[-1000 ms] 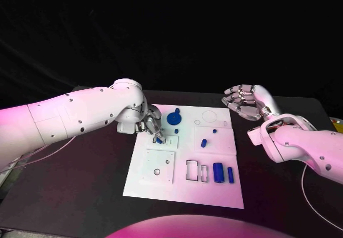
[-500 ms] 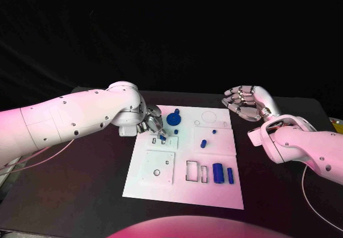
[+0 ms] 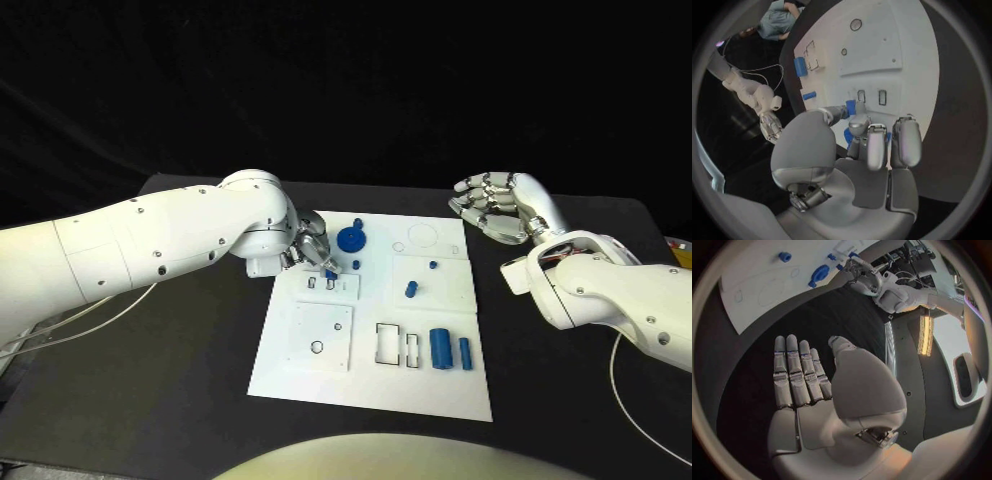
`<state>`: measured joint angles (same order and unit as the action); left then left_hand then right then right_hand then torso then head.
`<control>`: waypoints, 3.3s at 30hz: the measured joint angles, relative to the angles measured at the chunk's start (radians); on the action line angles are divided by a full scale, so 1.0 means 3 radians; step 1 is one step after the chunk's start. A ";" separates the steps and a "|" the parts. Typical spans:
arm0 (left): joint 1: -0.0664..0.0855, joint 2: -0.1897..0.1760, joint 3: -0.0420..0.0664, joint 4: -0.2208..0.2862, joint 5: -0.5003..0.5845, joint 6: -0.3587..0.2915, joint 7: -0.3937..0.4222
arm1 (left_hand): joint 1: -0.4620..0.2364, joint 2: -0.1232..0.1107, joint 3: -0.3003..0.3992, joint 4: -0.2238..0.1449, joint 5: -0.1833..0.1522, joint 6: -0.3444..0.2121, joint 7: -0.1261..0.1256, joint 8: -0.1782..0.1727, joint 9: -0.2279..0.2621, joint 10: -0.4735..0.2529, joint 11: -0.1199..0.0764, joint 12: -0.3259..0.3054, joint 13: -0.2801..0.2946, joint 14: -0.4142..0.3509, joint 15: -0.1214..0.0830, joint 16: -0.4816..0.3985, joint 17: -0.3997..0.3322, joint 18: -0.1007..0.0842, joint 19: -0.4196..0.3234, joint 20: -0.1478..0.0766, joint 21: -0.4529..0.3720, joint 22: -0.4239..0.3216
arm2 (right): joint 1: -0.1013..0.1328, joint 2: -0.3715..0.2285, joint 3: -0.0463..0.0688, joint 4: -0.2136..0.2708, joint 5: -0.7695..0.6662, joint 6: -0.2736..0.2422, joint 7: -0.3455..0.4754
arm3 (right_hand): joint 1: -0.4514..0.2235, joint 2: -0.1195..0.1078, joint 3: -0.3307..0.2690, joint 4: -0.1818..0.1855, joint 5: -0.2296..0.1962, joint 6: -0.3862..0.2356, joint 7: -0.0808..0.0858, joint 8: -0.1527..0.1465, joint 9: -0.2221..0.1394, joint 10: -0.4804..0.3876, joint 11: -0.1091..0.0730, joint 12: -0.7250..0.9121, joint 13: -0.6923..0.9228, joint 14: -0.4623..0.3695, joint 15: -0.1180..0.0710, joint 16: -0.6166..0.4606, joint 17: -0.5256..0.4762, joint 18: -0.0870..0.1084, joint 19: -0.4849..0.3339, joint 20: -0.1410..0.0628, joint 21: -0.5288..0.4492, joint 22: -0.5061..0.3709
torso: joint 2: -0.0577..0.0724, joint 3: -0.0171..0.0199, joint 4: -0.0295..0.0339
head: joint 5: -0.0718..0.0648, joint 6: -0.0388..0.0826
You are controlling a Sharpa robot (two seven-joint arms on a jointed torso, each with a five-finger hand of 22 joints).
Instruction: Assemble the parts on the task board
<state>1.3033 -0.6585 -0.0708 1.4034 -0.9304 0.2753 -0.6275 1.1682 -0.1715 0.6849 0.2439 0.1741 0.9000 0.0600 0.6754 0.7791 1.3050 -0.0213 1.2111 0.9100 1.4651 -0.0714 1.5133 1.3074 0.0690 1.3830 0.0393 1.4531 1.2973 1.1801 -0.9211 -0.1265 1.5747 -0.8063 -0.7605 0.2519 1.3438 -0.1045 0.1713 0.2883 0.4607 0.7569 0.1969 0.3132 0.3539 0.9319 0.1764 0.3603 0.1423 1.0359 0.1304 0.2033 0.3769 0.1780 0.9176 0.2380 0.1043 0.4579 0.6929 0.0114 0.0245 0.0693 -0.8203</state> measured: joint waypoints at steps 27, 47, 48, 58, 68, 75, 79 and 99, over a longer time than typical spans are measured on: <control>-0.0009 0.0097 -0.0009 -0.0134 -0.0181 0.0383 -0.0010 | -0.0030 -0.0030 0.0042 -0.0042 -0.0009 0.0004 -0.0004 -0.0005 0.0023 0.0000 0.0001 0.0000 0.0007 0.0000 0.0000 0.0000 0.0000 0.0000 0.0000 0.0000 0.0013 0.0014 | -0.0003 0.0002 -0.0001 -0.0003 0.0000 0.0003 0.0000 | 0.0000 0.0000 0.0000 0.0000 0.0000 0.0000 0.0000 0.0000 0.0000 0.0000 0.0000 0.0000 0.0001 0.0000 0.0000 0.0000 -0.0002 0.0000 0.0000 0.0000 0.0000 0.0000 | 0.0004 0.0002 -0.0001 | -0.0005 -0.0019; -0.0009 0.0154 -0.0011 -0.0168 -0.0244 0.0420 -0.0010 | -0.0025 -0.0025 0.0042 -0.0042 -0.0020 0.0005 -0.0004 -0.0007 0.0022 0.0000 0.0002 0.0000 0.0010 0.0000 0.0001 0.0000 0.0000 0.0000 0.0000 0.0000 0.0013 0.0015 | -0.0004 0.0007 -0.0001 -0.0005 0.0000 0.0006 0.0000 | 0.0000 0.0000 0.0000 0.0000 0.0000 -0.0012 -0.0012 0.0000 -0.0003 0.0000 0.0000 0.0000 -0.0011 0.0000 0.0000 0.0000 -0.0008 0.0000 0.0000 0.0000 0.0000 -0.0010 | 0.0004 0.0003 0.0000 | -0.0008 -0.0028; -0.0009 0.0157 -0.0011 -0.0172 -0.0247 0.0422 -0.0011 | -0.0025 -0.0025 0.0042 -0.0042 -0.0020 0.0005 -0.0004 -0.0007 0.0022 0.0000 0.0002 0.0000 0.0010 0.0000 0.0001 0.0000 0.0000 0.0000 0.0000 0.0000 0.0013 0.0016 | -0.0004 0.0007 -0.0001 -0.0005 0.0000 0.0006 0.0000 | 0.0000 0.0000 0.0000 0.0000 0.0000 -0.0012 -0.0012 0.0000 -0.0003 0.0000 0.0000 0.0000 -0.0011 0.0000 0.0000 0.0000 -0.0008 0.0000 0.0000 0.0000 0.0000 -0.0010 | 0.0004 0.0003 -0.0001 | -0.0008 -0.0028; -0.0006 0.0181 -0.0012 -0.0197 -0.0276 0.0471 -0.0012 | -0.0025 -0.0025 0.0042 -0.0042 -0.0028 0.0021 -0.0009 -0.0007 0.0021 0.0000 0.0002 0.0012 0.0010 0.0000 0.0001 0.0000 0.0000 0.0000 0.0010 -0.0010 0.0013 0.0016 | -0.0005 0.0007 -0.0001 -0.0006 0.0000 0.0008 0.0001 | 0.0000 0.0000 0.0000 0.0000 0.0000 -0.0012 -0.0012 0.0000 -0.0003 0.0000 0.0000 0.0000 -0.0010 0.0000 0.0000 0.0000 -0.0008 0.0000 0.0000 0.0000 0.0000 -0.0009 | 0.0005 0.0005 -0.0002 | -0.0015 -0.0037; -0.0001 0.0193 -0.0008 -0.0206 -0.0316 0.0559 -0.0008 | -0.0025 -0.0025 0.0041 -0.0042 -0.0030 0.0021 -0.0009 -0.0001 0.0023 0.0008 -0.0005 0.0012 0.0022 0.0000 0.0001 0.0000 0.0000 0.0000 0.0012 -0.0012 0.0013 0.0023 | -0.0007 0.0007 -0.0001 -0.0006 0.0000 0.0011 0.0001 | 0.0000 0.0000 0.0000 0.0000 0.0000 -0.0012 -0.0012 0.0000 -0.0002 0.0000 0.0000 0.0000 -0.0010 0.0000 0.0000 0.0000 -0.0008 0.0000 0.0000 0.0000 0.0000 -0.0009 | 0.0005 0.0005 0.0000 | -0.0020 -0.0050; 0.0000 0.0199 -0.0008 -0.0210 -0.0334 0.0601 -0.0005 | -0.0026 -0.0026 0.0041 -0.0042 -0.0017 0.0021 -0.0009 -0.0001 0.0029 0.0014 -0.0011 0.0012 0.0025 0.0000 0.0001 0.0000 0.0000 0.0000 0.0012 -0.0012 0.0013 0.0022 | -0.0008 0.0007 -0.0001 -0.0006 0.0000 0.0012 0.0001 | 0.0000 0.0000 0.0000 0.0000 0.0000 -0.0012 -0.0012 0.0000 -0.0002 0.0000 0.0000 0.0000 -0.0010 0.0000 0.0000 0.0000 -0.0008 0.0000 0.0000 0.0000 0.0000 -0.0009 | 0.0004 0.0004 0.0001 | -0.0020 -0.0054; 0.0000 0.0202 -0.0008 -0.0213 -0.0341 0.0604 -0.0004 | -0.0026 -0.0026 0.0041 -0.0042 -0.0016 0.0021 -0.0009 -0.0001 0.0030 0.0014 -0.0011 0.0012 0.0025 0.0000 0.0001 0.0000 0.0000 0.0000 0.0012 -0.0012 0.0013 0.0022 | -0.0008 0.0007 -0.0001 -0.0006 0.0000 0.0013 0.0001 | 0.0000 0.0000 0.0000 0.0000 0.0000 -0.0012 -0.0012 0.0000 -0.0002 0.0000 0.0000 0.0000 -0.0010 0.0000 0.0000 0.0000 -0.0008 0.0000 0.0000 0.0000 0.0000 -0.0009 | 0.0003 0.0003 0.0001 | -0.0020 -0.0054; 0.0004 0.0273 -0.0010 -0.0285 -0.0349 0.0630 -0.0020 | -0.0101 0.0004 0.0078 -0.0005 -0.0030 0.0038 -0.0018 0.0019 0.0083 0.0019 -0.0005 0.0012 0.0016 0.0000 0.0001 0.0000 0.0000 0.0000 0.0012 -0.0012 0.0013 0.0011 | -0.0009 -0.0003 -0.0001 -0.0001 0.0000 0.0014 0.0002 | 0.0000 0.0000 0.0000 0.0000 0.0000 -0.0022 -0.0002 0.0000 -0.0002 0.0000 0.0000 0.0000 -0.0022 0.0000 0.0000 -0.0020 -0.0012 0.0000 0.0000 0.0000 -0.0013 -0.0020 | 0.0003 0.0003 -0.0001 | -0.0039 -0.0052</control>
<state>1.3045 -0.5767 -0.0737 1.3178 -1.0352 0.4644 -0.6335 1.1379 -0.1702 0.7083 0.2423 0.1652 0.9113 0.0546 0.6813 0.8039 1.3107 -0.0227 1.2148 0.9149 1.4650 -0.0711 1.5132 1.3073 0.0689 1.3865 0.0358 1.4570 1.3006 1.1775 -0.9221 -0.1268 1.5745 -0.8062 -0.7562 0.2524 1.3439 -0.1045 0.1713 0.2883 0.4607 0.7502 0.1964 0.3131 0.3533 0.9319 0.1764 0.3603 0.1357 1.0360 0.1304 0.1973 0.3733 0.1780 0.9177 0.2379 0.1006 0.4520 0.6936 0.0123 0.0243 0.0575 -0.8358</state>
